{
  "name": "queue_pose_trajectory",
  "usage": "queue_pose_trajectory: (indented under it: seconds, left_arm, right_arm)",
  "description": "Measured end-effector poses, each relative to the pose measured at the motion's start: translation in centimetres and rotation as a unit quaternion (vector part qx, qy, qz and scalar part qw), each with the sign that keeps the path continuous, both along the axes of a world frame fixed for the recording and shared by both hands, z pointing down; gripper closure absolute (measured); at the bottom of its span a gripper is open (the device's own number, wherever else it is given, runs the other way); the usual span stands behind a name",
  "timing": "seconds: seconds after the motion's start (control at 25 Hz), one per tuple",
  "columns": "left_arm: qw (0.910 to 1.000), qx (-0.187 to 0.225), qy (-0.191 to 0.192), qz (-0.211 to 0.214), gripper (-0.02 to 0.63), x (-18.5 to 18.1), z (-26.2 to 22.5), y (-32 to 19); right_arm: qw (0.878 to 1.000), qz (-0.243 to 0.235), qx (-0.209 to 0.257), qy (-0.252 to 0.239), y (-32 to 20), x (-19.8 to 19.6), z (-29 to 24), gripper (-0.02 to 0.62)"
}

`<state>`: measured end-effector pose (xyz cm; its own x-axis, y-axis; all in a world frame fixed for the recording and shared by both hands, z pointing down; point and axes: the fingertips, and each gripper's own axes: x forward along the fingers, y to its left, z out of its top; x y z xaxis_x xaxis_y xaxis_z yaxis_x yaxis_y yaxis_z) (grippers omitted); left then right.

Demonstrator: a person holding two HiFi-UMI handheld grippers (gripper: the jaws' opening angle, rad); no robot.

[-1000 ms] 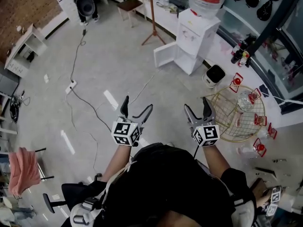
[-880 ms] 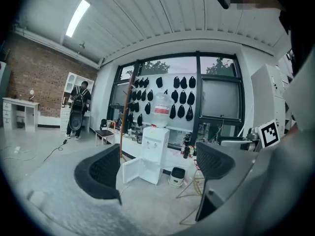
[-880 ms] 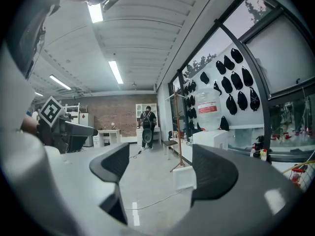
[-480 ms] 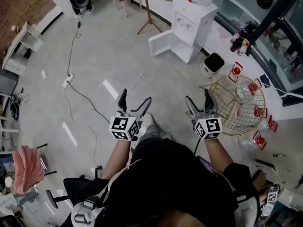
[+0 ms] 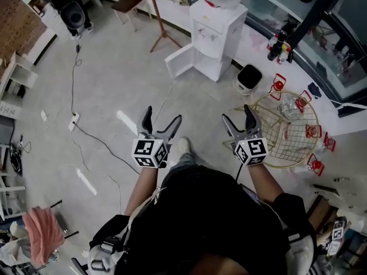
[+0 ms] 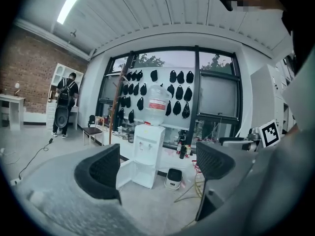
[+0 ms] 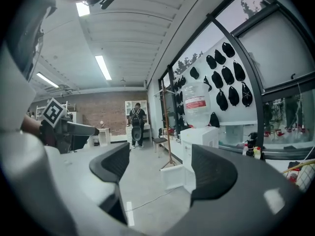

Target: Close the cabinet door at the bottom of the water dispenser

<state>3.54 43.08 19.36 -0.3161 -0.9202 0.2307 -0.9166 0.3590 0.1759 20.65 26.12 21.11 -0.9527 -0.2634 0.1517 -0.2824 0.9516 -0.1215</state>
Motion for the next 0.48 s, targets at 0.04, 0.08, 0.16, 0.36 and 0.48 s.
queue_pose_trajectory:
  seconds: [0.04,0.08,0.16,0.36,0.48]
  left_arm:
    - [1.0,0.001,-0.003,0.007,0.124,-0.9,-0.1,-1.0]
    - [0.9999,0.002,-0.004,0.014,0.126,-2.0,-0.1,-1.9]
    - [0.9997,0.002,-0.004,0.026,0.126,-4.2,-0.3,-3.6]
    - [0.9989,-0.003,-0.001,0.047,0.126,-9.9,-0.2,-6.3]
    - [0.9985,-0.006,0.003,0.054,0.126,-12.9,0.4,-7.6]
  right_arm:
    - [1.0,0.006,0.001,0.001,-0.8,-0.7,0.1,0.221]
    - [1.0,0.011,0.003,0.001,-1.4,-1.5,0.0,0.221]
    - [1.0,0.019,0.005,0.001,-2.7,-3.4,-0.2,0.221]
    - [0.999,0.034,0.003,0.002,-5.1,-8.8,0.0,0.221]
    - [0.999,0.046,-0.002,0.0,-6.4,-11.6,0.3,0.221]
